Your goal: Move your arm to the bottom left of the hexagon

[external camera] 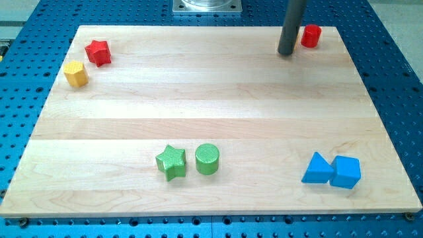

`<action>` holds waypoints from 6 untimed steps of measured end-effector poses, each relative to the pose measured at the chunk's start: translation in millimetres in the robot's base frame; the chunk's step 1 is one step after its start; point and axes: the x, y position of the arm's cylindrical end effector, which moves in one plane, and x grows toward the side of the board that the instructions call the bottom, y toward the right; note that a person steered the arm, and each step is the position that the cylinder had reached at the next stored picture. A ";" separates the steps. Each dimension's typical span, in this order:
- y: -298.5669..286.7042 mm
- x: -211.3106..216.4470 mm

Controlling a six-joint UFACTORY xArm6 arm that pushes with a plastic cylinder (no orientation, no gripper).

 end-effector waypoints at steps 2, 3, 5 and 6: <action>-183.5 90.3; -324.0 126.3; -470.5 116.7; -440.7 78.5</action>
